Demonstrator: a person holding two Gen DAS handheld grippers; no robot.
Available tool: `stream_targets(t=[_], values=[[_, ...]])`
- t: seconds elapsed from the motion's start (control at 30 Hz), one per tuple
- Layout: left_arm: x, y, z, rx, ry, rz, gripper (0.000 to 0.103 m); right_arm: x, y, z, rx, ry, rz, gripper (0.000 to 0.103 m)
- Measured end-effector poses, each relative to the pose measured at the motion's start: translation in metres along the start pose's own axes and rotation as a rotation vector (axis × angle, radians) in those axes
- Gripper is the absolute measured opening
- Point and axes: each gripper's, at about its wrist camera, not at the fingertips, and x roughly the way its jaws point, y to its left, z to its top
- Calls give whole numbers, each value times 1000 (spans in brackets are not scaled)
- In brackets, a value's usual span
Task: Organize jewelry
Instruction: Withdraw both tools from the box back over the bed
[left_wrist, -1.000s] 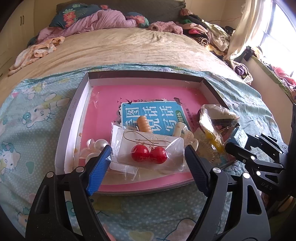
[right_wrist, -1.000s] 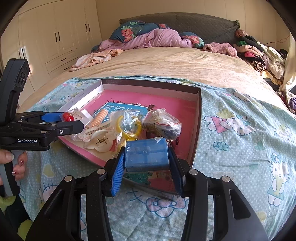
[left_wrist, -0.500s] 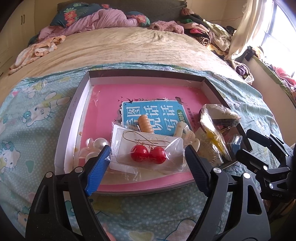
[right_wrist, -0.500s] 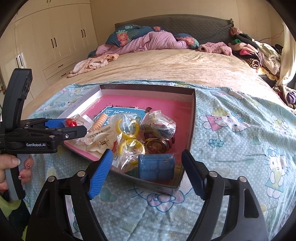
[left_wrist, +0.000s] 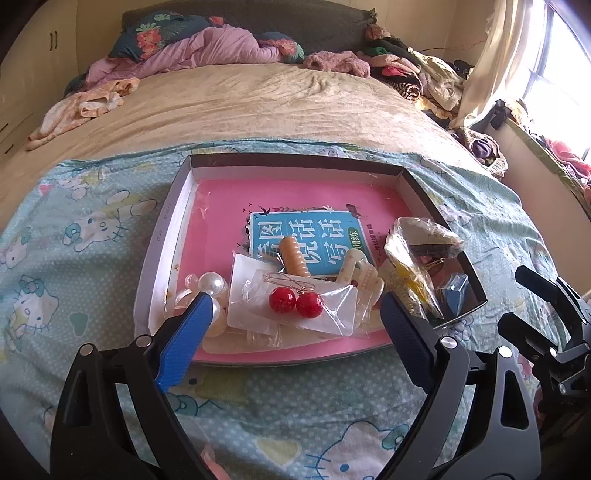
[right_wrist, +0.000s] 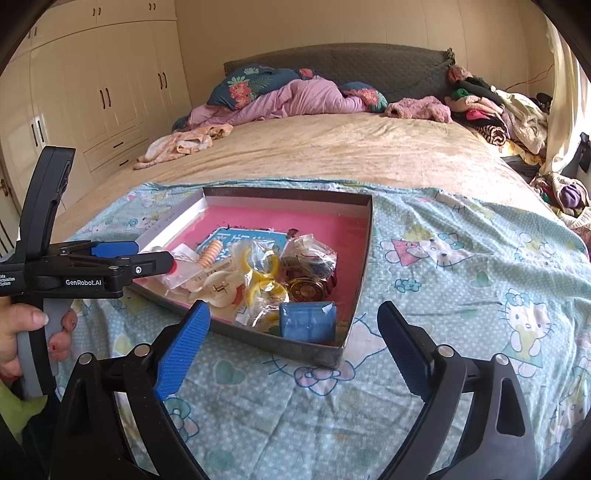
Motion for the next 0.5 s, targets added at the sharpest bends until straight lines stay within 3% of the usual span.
stream_targets(t=[0.5], values=[[-64,-9,-28,19,-84,26,93,-51,28,-14,-29,-44,8,98]])
